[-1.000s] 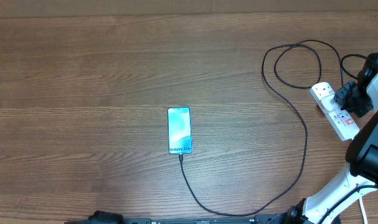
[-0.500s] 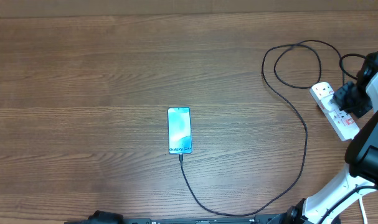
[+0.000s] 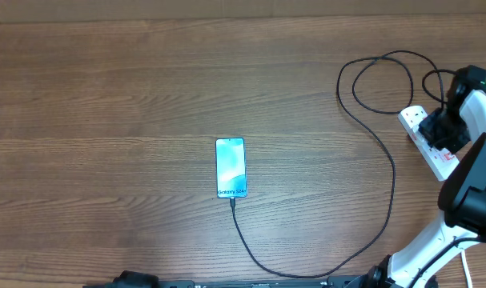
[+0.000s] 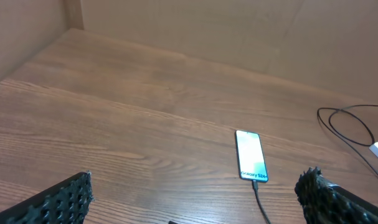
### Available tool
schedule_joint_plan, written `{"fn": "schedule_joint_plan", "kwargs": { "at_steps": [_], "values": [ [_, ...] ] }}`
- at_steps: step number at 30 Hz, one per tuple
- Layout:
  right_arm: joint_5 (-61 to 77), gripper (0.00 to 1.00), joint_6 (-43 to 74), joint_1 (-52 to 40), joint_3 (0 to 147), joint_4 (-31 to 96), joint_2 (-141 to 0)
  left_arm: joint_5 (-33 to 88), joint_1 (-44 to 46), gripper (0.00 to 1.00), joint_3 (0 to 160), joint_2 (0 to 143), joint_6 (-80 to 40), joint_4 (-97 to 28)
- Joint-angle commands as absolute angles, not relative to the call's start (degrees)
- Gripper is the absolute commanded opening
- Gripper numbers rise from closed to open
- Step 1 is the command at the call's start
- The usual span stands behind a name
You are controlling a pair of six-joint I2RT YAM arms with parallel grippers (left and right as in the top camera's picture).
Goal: Plug charger to phone and switch on socket
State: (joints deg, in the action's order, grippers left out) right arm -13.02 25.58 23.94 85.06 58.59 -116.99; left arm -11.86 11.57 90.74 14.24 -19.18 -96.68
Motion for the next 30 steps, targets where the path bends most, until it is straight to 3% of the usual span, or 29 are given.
{"fn": "schedule_joint_plan", "kwargs": {
  "at_steps": [1,12,21,30],
  "values": [
    [-15.77,0.04,31.40,23.07,83.70,59.86,-116.25,-12.45,11.16,1.00,90.59,13.43,-19.46,-96.77],
    [-21.56,0.04,38.17,23.55,83.70,62.65,-103.42,-12.45,10.79,1.00,90.59,13.41,-19.46,-96.77],
    [-17.69,0.04,38.15,20.12,83.70,61.71,-87.46,-12.45,3.11,1.00,90.59,12.73,-19.46,-96.77],
    [-6.57,0.04,37.52,19.88,83.77,50.17,-67.09,-12.45,1.52,1.00,90.13,4.99,-19.46,-96.77]
  ]
}}
